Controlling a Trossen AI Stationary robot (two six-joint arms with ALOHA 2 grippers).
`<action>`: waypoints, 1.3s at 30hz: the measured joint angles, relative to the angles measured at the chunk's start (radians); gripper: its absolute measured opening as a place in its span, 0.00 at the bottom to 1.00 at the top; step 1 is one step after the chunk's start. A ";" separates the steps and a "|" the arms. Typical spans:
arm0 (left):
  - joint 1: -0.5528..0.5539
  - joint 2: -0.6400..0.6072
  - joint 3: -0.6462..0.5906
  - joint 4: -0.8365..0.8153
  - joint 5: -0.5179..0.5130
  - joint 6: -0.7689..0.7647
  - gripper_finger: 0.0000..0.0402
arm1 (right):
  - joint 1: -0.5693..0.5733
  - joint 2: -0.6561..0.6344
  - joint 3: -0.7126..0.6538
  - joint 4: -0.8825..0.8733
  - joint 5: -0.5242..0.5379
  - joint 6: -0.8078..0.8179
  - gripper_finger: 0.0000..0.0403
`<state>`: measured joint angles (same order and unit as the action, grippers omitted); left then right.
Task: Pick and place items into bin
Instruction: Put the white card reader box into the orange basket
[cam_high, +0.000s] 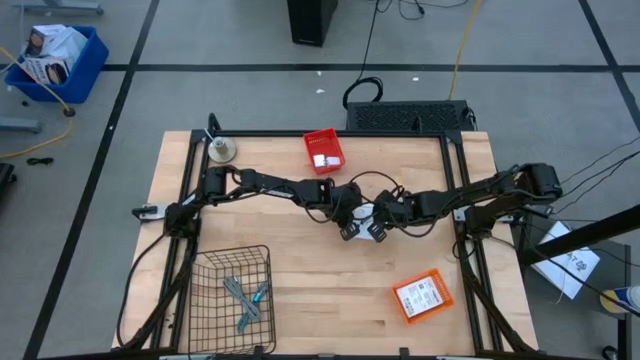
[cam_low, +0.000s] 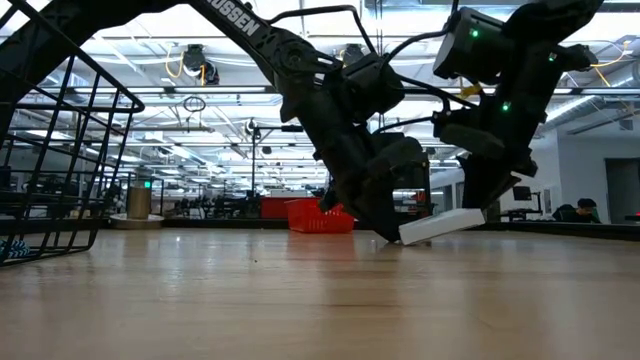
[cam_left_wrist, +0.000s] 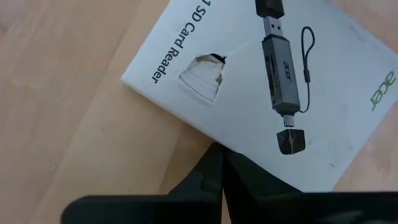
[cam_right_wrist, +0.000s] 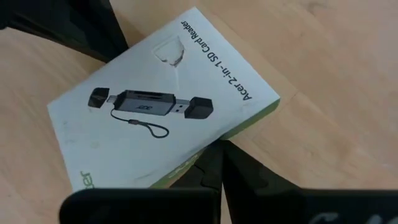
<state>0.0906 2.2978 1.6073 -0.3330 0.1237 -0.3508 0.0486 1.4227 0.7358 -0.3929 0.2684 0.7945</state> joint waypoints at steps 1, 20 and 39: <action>0.000 0.000 0.000 0.000 0.000 0.001 0.03 | 0.000 0.000 0.000 0.000 0.001 -0.004 0.00; -0.002 0.000 0.000 -0.006 0.003 0.009 0.07 | 0.033 -0.054 0.002 0.018 0.052 -0.067 0.00; -0.004 0.003 0.002 0.047 0.018 0.011 0.08 | 0.047 -0.094 0.007 0.206 0.010 -0.075 0.00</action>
<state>0.0868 2.3009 1.6089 -0.2862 0.1418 -0.3399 0.0956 1.3284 0.7429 -0.1864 0.2789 0.7196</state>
